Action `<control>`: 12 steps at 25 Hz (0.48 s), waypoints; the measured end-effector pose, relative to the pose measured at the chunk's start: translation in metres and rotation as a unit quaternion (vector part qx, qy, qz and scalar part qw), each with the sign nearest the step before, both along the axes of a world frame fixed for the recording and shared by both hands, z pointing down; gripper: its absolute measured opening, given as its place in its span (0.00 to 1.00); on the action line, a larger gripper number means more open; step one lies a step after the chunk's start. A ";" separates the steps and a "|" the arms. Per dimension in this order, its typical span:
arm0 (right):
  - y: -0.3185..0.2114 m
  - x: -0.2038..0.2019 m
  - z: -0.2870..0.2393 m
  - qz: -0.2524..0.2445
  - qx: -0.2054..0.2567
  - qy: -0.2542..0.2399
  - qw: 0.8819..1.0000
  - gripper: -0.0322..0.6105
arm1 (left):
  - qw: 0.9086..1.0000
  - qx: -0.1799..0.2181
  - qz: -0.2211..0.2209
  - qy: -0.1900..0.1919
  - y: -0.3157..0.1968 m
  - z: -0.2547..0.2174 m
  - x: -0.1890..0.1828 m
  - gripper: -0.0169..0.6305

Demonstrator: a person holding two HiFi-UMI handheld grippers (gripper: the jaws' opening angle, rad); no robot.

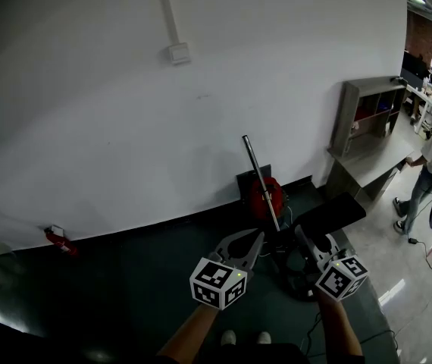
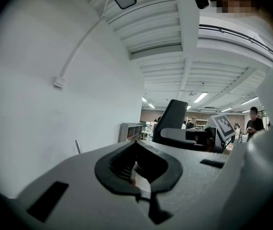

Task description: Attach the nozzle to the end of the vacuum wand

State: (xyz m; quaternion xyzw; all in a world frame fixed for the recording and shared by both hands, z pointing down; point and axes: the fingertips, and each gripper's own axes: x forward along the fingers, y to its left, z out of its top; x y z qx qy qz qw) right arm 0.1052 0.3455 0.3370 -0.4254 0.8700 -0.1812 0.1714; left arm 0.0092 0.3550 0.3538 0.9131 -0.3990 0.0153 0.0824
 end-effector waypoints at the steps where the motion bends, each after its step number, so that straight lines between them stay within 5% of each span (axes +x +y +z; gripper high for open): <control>1: 0.000 0.002 0.002 -0.002 -0.001 0.000 1.000 0.20 | 1.000 -0.001 -0.002 -0.001 0.000 0.002 0.002 0.03; 12: -0.007 0.026 0.019 -0.026 -0.014 -0.011 1.000 0.20 | 0.999 -0.020 -0.039 -0.013 -0.003 0.021 0.013 0.03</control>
